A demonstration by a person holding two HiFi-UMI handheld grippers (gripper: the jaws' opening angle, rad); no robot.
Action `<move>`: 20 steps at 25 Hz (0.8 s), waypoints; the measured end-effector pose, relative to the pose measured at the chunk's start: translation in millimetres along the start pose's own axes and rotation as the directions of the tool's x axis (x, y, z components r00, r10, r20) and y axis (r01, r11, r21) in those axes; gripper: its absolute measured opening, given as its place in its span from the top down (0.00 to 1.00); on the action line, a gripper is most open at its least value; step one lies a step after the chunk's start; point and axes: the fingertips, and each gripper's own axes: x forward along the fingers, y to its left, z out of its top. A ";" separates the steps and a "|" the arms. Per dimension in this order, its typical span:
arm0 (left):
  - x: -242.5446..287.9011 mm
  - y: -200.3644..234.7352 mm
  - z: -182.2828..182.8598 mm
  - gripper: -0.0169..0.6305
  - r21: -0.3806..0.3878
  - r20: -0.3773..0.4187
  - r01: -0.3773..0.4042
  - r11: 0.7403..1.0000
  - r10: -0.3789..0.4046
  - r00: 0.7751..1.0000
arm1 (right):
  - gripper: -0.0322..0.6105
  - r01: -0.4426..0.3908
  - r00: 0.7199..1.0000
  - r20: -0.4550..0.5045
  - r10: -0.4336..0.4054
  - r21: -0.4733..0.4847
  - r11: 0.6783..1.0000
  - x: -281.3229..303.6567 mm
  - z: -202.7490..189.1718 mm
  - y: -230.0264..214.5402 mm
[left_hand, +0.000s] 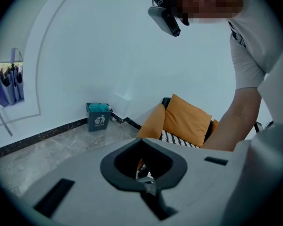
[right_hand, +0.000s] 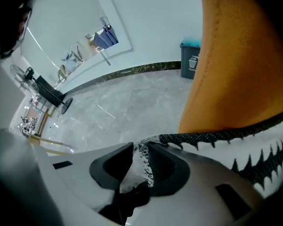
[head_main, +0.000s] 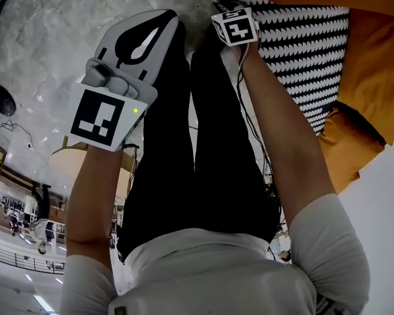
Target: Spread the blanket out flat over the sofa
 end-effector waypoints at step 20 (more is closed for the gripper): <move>-70.6 -68.0 106.5 0.96 0.092 0.075 0.055 0.994 -0.062 0.995 | 0.74 0.012 0.965 0.263 -0.012 0.004 1.000 -203.0 83.6 51.2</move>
